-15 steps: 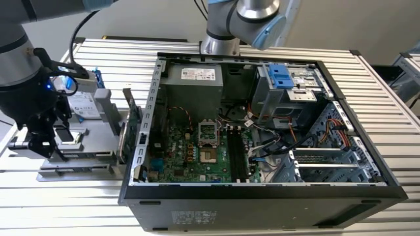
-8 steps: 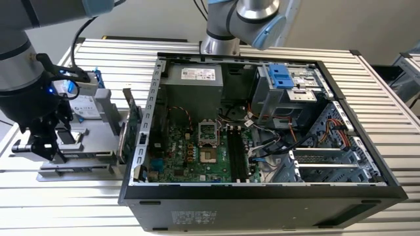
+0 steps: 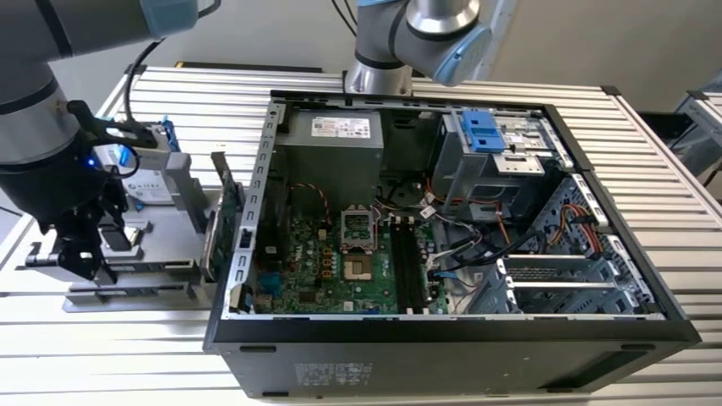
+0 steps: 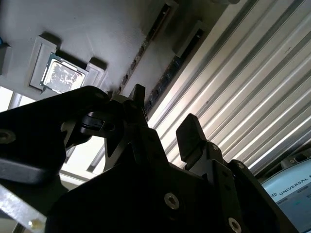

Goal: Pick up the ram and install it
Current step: 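Pick up the ram and move it above insertion slot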

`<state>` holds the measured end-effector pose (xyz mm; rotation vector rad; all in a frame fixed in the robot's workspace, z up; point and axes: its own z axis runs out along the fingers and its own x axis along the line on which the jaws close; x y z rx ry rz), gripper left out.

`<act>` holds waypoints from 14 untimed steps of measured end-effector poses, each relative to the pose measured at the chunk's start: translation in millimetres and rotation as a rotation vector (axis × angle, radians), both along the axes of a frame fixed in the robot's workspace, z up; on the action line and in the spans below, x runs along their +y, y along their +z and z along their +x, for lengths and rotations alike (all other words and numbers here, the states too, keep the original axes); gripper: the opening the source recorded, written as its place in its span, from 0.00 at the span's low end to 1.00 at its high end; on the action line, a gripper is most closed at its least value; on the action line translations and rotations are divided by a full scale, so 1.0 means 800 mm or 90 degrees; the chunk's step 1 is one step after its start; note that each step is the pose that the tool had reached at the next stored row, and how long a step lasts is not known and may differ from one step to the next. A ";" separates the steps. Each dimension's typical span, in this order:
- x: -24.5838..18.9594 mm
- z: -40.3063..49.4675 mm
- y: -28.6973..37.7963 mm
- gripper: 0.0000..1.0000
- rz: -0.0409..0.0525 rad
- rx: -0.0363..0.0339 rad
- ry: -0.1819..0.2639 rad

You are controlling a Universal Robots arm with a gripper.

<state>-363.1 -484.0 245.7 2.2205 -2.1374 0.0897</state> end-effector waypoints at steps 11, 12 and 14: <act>0.0004 -0.001 -0.0139 1.00 0.0000 -0.0016 0.000; 0.0004 -0.001 -0.0151 1.00 0.0000 -0.0017 0.000; 0.0005 -0.001 -0.0175 1.00 0.0000 -0.0020 0.000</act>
